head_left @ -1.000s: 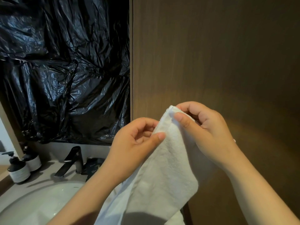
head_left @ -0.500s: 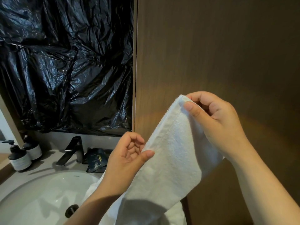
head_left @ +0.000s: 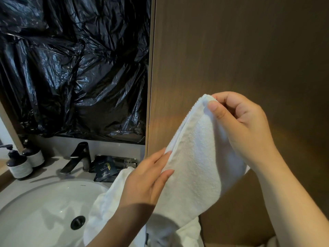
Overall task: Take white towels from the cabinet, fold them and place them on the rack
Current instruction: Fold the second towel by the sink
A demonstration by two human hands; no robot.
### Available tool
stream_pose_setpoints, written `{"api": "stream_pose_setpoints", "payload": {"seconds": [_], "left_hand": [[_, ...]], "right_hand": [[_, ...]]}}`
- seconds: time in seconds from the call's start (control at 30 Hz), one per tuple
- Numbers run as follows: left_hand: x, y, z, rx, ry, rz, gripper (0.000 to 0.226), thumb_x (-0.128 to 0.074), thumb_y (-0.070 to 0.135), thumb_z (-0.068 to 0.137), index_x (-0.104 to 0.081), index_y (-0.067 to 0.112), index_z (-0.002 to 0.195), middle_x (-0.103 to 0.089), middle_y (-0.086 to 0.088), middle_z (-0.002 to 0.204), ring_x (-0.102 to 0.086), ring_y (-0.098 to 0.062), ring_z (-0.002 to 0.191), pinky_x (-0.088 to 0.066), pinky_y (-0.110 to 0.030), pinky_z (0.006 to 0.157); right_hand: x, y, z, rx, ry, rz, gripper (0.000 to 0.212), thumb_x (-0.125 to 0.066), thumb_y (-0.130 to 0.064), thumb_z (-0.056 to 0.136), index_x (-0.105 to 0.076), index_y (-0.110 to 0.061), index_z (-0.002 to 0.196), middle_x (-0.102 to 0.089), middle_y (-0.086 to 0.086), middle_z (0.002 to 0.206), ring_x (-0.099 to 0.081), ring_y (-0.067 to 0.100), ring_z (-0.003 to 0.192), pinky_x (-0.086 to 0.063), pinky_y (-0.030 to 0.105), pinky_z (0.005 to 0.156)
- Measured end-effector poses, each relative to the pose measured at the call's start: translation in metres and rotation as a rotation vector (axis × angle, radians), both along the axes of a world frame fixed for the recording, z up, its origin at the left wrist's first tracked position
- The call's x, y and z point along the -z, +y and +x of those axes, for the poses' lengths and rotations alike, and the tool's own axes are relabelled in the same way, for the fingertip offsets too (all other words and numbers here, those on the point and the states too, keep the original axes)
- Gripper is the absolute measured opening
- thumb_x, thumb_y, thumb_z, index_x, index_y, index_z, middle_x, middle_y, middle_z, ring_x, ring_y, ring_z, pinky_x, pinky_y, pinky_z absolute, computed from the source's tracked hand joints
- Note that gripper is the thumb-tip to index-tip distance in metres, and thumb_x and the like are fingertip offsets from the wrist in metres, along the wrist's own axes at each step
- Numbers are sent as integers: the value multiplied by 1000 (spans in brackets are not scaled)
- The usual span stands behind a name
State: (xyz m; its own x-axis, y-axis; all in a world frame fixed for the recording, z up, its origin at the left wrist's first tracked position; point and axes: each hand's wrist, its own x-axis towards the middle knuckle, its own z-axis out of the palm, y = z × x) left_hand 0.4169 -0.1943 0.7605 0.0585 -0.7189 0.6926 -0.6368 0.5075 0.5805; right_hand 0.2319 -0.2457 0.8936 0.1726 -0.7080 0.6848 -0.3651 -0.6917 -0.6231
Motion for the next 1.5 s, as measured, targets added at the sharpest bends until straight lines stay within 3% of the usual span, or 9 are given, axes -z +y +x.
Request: {"api": "stream_pose_setpoints", "payload": {"seconds": [0.3,0.47,0.67,0.87,1.1,1.23,1.33,1.43,1.5], "left_hand": [[12,-11,-6,-23,-39,113,56,-20,55,97,-57,29,131,-41,19,137,-32,16,120,-17,5,98],[18,-21,-10,45,4,99,52,-25,46,99,-66,21,118,-49,16,133,-40,17,118,-25,2,96],[20,-30,-6,39,126,114,53,-34,45,95,-68,5,83,-57,11,94,-54,-1,91,-37,-5,74],[-15,-41,25,20,15,-39,29,-57,23,91,-71,7,72,-63,2,85,-56,-3,78,-42,-12,66],[-66,-29,61,152,-61,16,30,-62,34,79,-79,9,80,-72,0,77,-65,-7,78,-48,-9,69],[-77,-21,88,224,-61,200,31,-69,52,76,-80,23,75,-73,6,75,-68,-7,73,-52,-16,68],[-63,-33,97,231,-106,455,26,-71,59,68,-78,35,73,-73,-4,73,-65,-22,64,-53,-34,62],[-6,-50,82,293,-244,724,8,-75,41,78,-78,36,74,-72,8,70,-61,0,59,-46,-15,58],[46,-54,62,376,-316,826,11,-74,26,84,-79,22,77,-72,11,71,-60,4,64,-45,-12,64]], "right_hand": [[-2,1,6,-15,-17,8,17,-56,-34,96,-69,-23,98,-67,-14,88,-62,5,89,-50,12,72],[-1,-1,6,-24,3,2,19,-56,-34,96,-69,-21,99,-66,-14,88,-62,6,89,-50,12,72],[3,-8,-4,18,37,-29,15,-56,-36,96,-67,-26,97,-65,-17,87,-61,4,89,-50,12,71],[8,-18,-23,118,-5,-97,10,-52,-36,99,-60,-37,92,-62,-19,89,-59,0,89,-46,5,71],[26,-21,-20,142,-112,-11,11,-50,-38,99,-60,-35,96,-61,-24,90,-58,-4,91,-44,2,67],[47,-19,-12,128,-178,118,16,-50,-41,99,-63,-33,94,-63,-22,89,-60,-1,89,-47,13,66],[85,-16,-13,126,-231,317,20,-50,-45,97,-65,-31,94,-67,-19,90,-63,-2,85,-46,21,67],[153,-9,-25,198,-239,544,22,-53,-42,96,-67,-26,91,-71,-11,83,-66,7,77,-49,28,65],[207,-1,-39,270,-245,673,23,-55,-38,97,-67,-21,86,-71,-3,80,-67,17,77,-50,30,64]]}}
